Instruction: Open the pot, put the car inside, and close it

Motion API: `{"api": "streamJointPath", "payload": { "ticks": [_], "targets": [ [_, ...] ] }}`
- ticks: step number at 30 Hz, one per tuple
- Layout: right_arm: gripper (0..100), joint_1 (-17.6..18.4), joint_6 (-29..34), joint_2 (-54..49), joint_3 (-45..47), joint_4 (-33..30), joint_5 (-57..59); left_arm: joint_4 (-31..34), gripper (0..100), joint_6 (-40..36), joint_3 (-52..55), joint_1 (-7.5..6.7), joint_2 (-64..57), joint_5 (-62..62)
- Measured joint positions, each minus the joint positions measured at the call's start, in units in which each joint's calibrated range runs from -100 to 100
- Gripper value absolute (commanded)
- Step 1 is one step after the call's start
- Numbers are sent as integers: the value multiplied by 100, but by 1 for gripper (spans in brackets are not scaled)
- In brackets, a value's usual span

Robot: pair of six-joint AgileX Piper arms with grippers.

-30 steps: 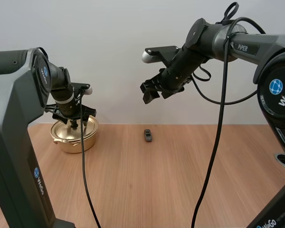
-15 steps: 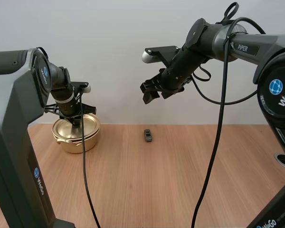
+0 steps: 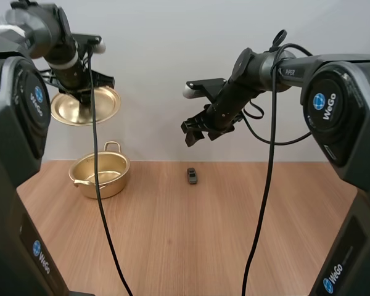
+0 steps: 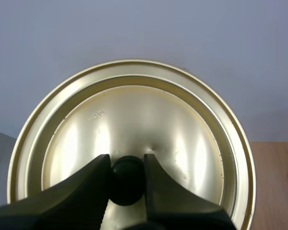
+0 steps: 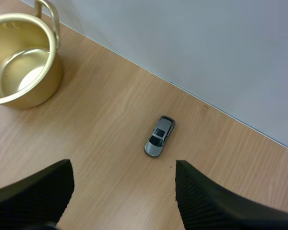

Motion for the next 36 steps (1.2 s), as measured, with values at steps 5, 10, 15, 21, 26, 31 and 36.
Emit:
{"api": "streamJointPath", "payload": {
  "ticks": [5, 10, 15, 21, 26, 31, 36],
  "targets": [
    [100, 0, -30, 633, 0, 0, -580, 0, 0, 0, -411, 0, -696, 574],
    [100, 47, -96, 1223, 0, 0, -1108, 0, 0, 0, -411, 0, -1233, 808],
    [100, 201, -181, 1651, 0, -13, -1524, 0, 0, 0, -411, 0, -1401, 1125],
    [100, 427, -181, 1882, 0, -237, -2093, 0, 0, 9, -411, 0, -1401, 1567],
    [100, 506, -147, 2014, 0, -516, -2688, 0, 0, 9, -411, 0, -1401, 1709],
    [100, 506, -114, 2097, 0, -658, -2883, 0, 0, 9, -411, 0, -1401, 1745],
    [100, 506, 142, 2260, 0, -991, -3205, -49, 0, 9, -411, 0, -1401, 1745]
  ]
}}
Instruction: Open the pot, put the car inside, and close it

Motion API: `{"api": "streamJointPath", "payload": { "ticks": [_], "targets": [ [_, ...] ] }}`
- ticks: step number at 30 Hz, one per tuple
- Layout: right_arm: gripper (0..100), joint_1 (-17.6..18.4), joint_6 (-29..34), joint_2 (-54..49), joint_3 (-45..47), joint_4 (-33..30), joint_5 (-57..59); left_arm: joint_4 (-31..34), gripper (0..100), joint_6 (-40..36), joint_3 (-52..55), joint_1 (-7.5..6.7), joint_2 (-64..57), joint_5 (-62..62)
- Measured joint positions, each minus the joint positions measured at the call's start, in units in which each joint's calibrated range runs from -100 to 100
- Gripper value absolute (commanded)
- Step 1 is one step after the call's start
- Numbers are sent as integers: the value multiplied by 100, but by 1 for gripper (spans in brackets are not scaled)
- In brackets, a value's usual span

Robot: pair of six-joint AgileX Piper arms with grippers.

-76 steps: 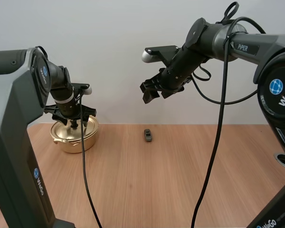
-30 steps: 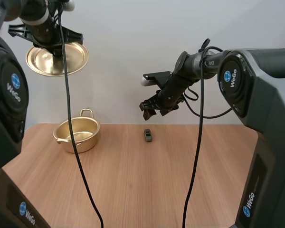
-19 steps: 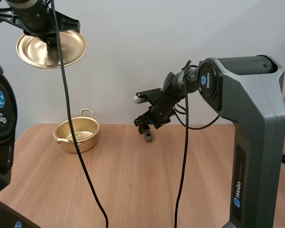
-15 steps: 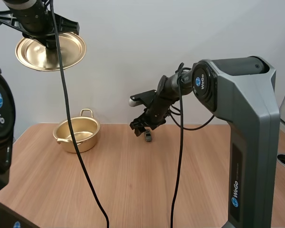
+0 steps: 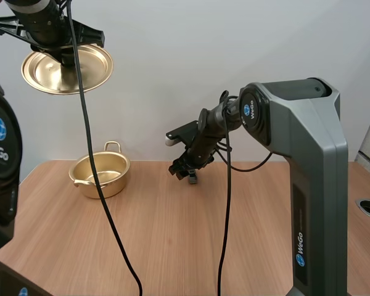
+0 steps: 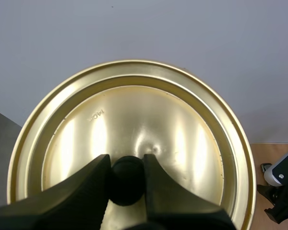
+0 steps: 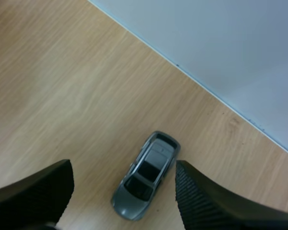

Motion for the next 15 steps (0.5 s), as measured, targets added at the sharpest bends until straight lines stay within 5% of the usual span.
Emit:
{"api": "streamJointPath", "payload": {
  "ticks": [15],
  "targets": [
    [100, 0, 29, 612, -242, -32, -570, -270, 0, 117, 0, 0, 0, 0]
  ]
}}
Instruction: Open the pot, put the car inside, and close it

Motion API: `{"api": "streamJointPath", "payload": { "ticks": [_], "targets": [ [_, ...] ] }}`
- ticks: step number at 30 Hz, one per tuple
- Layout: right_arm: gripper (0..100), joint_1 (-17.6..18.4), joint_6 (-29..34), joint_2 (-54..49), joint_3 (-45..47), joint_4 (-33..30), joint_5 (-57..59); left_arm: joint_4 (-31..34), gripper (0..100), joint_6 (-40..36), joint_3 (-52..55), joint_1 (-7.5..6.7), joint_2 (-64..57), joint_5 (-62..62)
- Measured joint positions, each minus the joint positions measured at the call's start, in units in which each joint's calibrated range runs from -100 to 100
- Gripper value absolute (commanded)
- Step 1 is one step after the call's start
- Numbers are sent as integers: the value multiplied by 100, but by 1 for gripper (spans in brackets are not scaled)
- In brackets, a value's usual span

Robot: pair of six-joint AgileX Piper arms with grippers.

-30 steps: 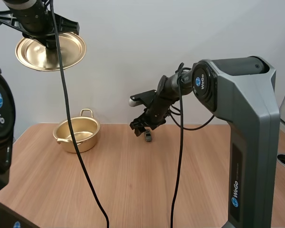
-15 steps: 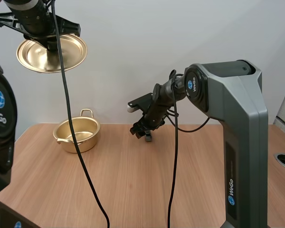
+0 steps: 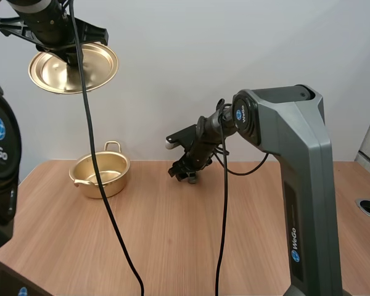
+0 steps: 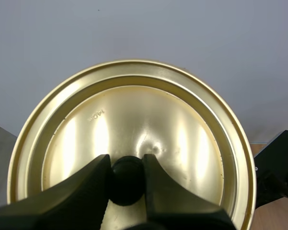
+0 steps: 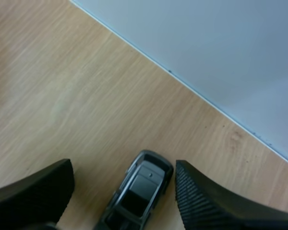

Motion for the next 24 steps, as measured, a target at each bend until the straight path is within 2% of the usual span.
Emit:
{"api": "streamJointPath", "payload": {
  "ticks": [2, 3, 5, 6, 13, 24],
  "targets": [
    [100, 0, 0, 48, 0, 0, 0, 0, 0, 28, 0, 0, 0, 0],
    [76, 0, 0, 78, 0, 0, 0, 0, 0, 69, 0, 0, 0, 0],
    [18, -9, 16, 120, 0, 17, 40, 0, 0, 103, 0, 0, 0, 0],
    [0, -21, 44, 120, 0, 17, 40, 0, 0, 103, 0, 0, 0, 0],
    [0, -113, 661, 107, 0, -161, 60, 0, 0, 103, 0, 0, -2, 73],
    [0, -113, 615, -273, -300, -214, 227, 0, 0, 145, 0, 0, -26, 73]
  ]
}}
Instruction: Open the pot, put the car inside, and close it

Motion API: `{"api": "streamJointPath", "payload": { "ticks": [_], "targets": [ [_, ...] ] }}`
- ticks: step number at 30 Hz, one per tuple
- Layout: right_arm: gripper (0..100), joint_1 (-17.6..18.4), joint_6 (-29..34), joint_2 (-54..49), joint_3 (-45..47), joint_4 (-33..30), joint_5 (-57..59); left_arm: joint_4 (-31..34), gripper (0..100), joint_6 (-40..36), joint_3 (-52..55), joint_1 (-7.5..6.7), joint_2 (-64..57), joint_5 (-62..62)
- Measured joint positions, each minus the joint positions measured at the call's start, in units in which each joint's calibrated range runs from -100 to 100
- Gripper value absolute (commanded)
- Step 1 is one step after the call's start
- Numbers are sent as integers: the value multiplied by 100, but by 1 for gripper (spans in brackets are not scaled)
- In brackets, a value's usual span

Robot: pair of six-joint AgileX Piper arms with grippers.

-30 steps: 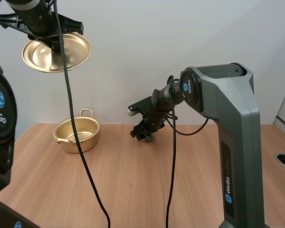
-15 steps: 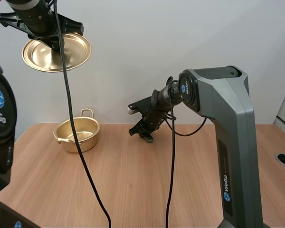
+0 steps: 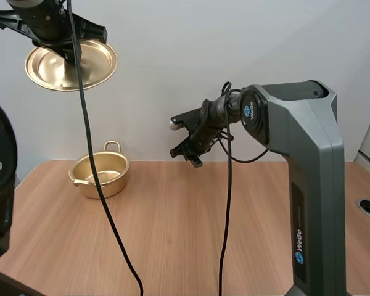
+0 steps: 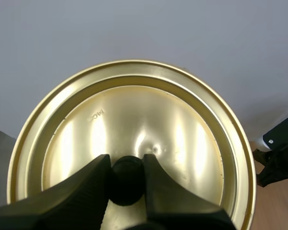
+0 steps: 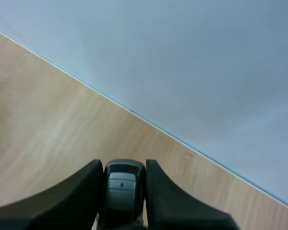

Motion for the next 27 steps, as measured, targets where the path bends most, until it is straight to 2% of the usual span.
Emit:
{"api": "streamJointPath", "payload": {
  "ticks": [2, 4, 5, 8, 14, 21, 27],
  "targets": [
    [0, 41, -130, -258, -370, 213, 232, 0, 0, 72, 0, 0, -172, 0],
    [0, 232, -544, -634, -894, 659, 932, 60, 0, 170, 0, 0, -506, 0],
    [0, 328, -755, -691, -1128, 948, 1266, 222, 0, 157, 0, 0, -840, 0],
    [0, 492, -1018, -676, -1324, 1217, 1754, 808, 0, 47, -9, 0, -1539, 0],
    [0, 873, -1192, -679, -1339, 1274, 1870, 1119, 0, -69, 6, 0, -1782, 0],
    [0, 1147, -1357, -679, -1339, 1274, 1718, 1068, 0, -69, 20, 241, -1782, -2],
    [0, 1362, -1458, -679, -1339, 1236, 1549, 940, 0, -69, 20, 259, -1825, -2]
  ]
}}
